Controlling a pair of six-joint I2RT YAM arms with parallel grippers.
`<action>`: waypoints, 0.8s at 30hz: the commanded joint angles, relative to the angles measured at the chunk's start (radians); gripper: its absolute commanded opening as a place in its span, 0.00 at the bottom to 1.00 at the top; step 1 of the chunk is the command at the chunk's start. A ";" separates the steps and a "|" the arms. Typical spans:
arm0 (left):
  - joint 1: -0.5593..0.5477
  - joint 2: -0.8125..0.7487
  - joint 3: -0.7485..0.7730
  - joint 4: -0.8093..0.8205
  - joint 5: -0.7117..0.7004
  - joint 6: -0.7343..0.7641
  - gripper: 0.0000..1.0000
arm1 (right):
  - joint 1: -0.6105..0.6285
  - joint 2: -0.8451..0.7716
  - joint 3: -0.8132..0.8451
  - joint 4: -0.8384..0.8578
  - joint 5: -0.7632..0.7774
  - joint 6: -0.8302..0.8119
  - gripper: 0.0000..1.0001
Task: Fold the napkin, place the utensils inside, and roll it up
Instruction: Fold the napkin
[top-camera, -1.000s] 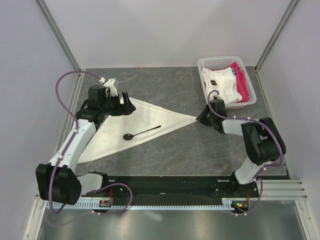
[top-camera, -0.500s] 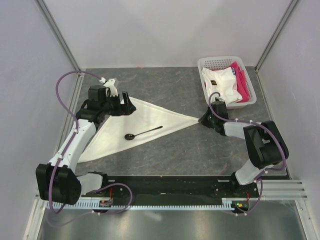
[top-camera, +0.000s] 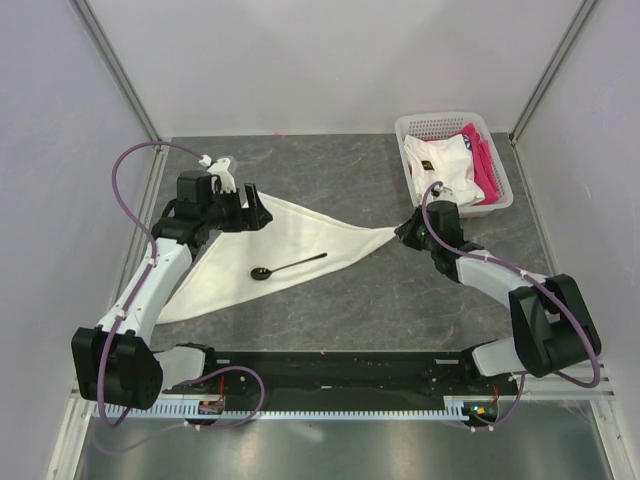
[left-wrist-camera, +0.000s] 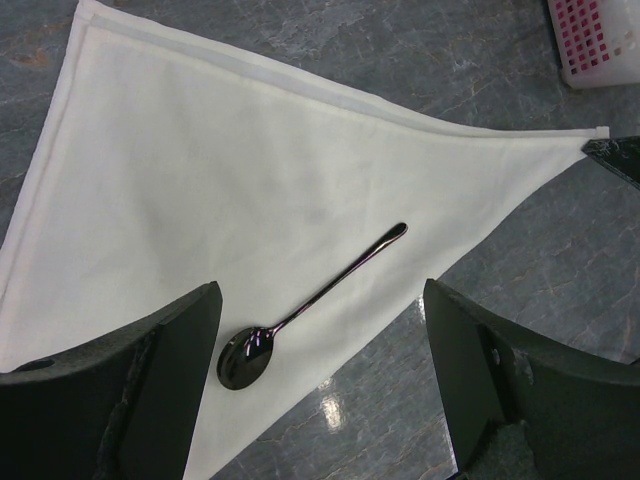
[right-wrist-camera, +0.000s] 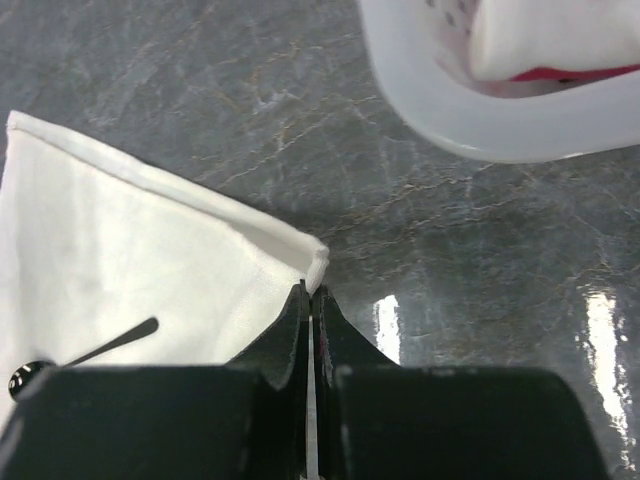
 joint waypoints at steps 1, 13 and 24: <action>-0.004 -0.009 0.016 0.020 0.026 -0.030 0.89 | 0.045 -0.046 0.025 -0.005 0.022 -0.024 0.00; -0.005 -0.016 0.016 0.022 0.028 -0.031 0.89 | 0.320 0.080 0.140 0.082 0.030 0.015 0.00; -0.007 -0.024 0.017 0.022 0.025 -0.031 0.89 | 0.527 0.285 0.327 0.157 -0.035 0.048 0.00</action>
